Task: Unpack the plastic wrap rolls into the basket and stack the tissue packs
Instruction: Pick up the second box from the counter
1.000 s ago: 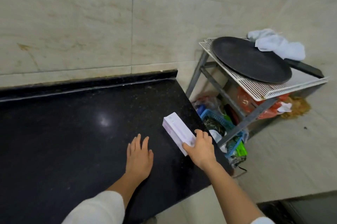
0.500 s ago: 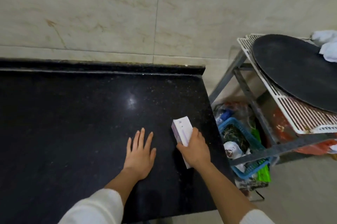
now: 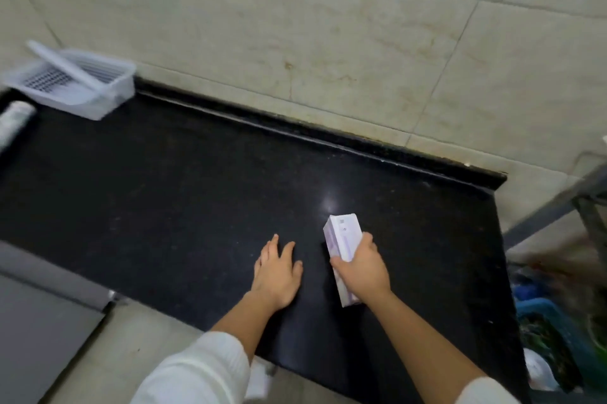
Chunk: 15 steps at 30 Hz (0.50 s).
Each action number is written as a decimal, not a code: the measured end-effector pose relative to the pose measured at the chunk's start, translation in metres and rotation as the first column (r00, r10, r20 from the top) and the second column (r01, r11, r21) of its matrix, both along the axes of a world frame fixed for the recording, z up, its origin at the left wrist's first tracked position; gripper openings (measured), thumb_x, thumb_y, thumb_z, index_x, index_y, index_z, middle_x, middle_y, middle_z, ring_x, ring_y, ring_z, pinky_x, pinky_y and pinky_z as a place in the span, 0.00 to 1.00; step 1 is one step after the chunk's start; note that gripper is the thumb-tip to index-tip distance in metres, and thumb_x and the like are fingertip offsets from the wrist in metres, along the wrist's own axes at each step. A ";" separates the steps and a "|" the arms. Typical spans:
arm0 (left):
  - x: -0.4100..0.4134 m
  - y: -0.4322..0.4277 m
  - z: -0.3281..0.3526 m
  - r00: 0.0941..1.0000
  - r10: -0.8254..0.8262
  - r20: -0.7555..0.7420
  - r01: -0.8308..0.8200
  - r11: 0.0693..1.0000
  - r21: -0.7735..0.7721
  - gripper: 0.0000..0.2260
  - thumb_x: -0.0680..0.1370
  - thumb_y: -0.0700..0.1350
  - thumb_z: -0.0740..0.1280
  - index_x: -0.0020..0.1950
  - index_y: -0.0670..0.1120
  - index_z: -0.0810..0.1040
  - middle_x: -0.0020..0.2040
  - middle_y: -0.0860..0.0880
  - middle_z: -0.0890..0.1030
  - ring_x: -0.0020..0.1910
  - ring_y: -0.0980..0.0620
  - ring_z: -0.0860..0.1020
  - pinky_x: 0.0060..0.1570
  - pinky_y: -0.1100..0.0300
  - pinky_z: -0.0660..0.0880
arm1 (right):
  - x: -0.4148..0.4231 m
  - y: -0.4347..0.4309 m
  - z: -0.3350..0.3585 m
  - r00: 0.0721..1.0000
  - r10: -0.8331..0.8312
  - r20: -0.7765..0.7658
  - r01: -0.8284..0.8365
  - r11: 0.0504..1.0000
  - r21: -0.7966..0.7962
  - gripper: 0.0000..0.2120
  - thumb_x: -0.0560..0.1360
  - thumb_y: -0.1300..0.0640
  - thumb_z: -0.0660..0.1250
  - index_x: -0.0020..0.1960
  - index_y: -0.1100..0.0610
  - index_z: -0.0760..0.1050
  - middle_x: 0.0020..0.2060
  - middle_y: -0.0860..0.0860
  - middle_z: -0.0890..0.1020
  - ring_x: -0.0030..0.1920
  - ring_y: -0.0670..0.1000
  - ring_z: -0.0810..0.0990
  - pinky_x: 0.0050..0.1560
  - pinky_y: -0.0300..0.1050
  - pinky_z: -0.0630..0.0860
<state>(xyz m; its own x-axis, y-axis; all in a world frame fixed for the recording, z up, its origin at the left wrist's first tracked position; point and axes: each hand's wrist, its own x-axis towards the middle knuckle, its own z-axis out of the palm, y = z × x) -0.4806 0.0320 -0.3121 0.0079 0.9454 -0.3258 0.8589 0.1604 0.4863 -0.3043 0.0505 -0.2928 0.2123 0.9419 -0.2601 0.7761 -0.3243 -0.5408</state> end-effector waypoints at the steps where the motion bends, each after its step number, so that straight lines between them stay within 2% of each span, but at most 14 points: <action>1: -0.027 0.000 0.004 0.999 0.046 0.002 -0.046 0.999 0.007 0.24 0.82 0.54 0.53 0.77 0.49 0.56 0.79 0.43 0.48 0.78 0.43 0.47 0.75 0.45 0.51 | -0.026 0.003 0.001 1.000 0.030 -0.003 -0.030 1.000 -0.003 0.26 0.68 0.46 0.68 0.59 0.56 0.62 0.58 0.55 0.74 0.55 0.57 0.76 0.43 0.48 0.73; 6: -0.177 -0.011 0.014 0.981 0.192 -0.030 -0.191 0.981 0.010 0.24 0.81 0.53 0.54 0.76 0.48 0.58 0.78 0.43 0.53 0.77 0.43 0.52 0.73 0.44 0.57 | -0.175 0.011 -0.001 0.988 0.154 -0.011 -0.154 0.988 -0.005 0.25 0.68 0.45 0.68 0.57 0.55 0.62 0.57 0.54 0.75 0.54 0.57 0.77 0.44 0.48 0.74; 11: -0.320 -0.032 0.024 0.959 0.269 -0.092 -0.270 0.963 0.000 0.24 0.82 0.53 0.54 0.76 0.47 0.57 0.77 0.43 0.56 0.75 0.43 0.55 0.72 0.45 0.60 | -0.329 0.011 0.008 0.966 0.229 -0.120 -0.236 0.970 -0.049 0.23 0.70 0.44 0.67 0.55 0.54 0.61 0.57 0.54 0.75 0.53 0.57 0.78 0.44 0.48 0.74; 15: -0.429 -0.038 0.032 0.906 0.416 -0.082 -0.417 0.909 -0.003 0.23 0.82 0.53 0.53 0.76 0.47 0.59 0.76 0.43 0.59 0.74 0.42 0.58 0.71 0.46 0.63 | -0.439 0.017 0.013 0.935 0.322 -0.149 -0.335 0.940 -0.071 0.23 0.70 0.44 0.67 0.55 0.54 0.61 0.57 0.53 0.75 0.53 0.56 0.78 0.44 0.49 0.74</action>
<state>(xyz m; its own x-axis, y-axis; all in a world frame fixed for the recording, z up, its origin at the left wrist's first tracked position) -0.9097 -0.0060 -0.2797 -0.4115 0.8503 -0.3281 0.7467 0.5209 0.4136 -0.7436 0.0672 -0.2794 -0.1472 0.9232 -0.3551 0.7709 -0.1178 -0.6259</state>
